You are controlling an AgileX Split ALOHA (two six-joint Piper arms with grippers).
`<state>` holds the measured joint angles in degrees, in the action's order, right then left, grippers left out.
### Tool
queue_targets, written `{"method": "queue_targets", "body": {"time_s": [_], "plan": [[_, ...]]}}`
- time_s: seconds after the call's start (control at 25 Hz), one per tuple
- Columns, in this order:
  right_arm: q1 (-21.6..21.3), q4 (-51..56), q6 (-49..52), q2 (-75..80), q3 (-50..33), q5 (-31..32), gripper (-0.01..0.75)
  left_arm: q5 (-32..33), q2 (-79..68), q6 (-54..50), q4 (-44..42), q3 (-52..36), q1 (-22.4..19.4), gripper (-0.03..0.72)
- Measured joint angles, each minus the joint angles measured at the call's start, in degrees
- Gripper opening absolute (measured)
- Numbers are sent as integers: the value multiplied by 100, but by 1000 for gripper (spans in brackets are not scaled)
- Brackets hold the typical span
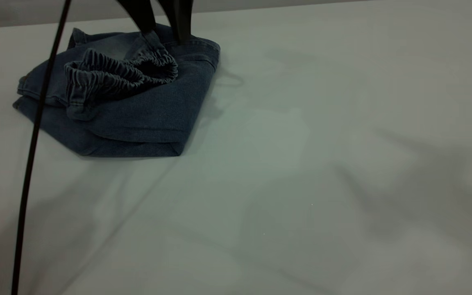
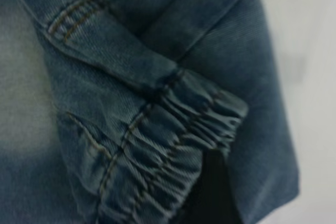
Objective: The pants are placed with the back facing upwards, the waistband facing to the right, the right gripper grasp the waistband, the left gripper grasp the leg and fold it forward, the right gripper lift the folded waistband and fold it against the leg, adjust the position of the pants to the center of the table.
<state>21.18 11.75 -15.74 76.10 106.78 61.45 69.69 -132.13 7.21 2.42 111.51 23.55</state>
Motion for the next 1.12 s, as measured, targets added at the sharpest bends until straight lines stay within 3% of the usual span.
{"method": "queue_targets", "body": {"time_s": [0.52,0.72,0.92,1.12], "plan": [[0,10,0,-4,-7,-16,570,16,-466,-13,-383,7,4,515],[0,10,0,-4,-7,-16,570,16,-607,-13,-555,7,4,472],[0,10,0,-4,-7,-10,570,20,-632,-17,-564,7,4,331],[0,10,0,-4,-7,-10,570,27,-635,-17,-559,7,4,92]]}}
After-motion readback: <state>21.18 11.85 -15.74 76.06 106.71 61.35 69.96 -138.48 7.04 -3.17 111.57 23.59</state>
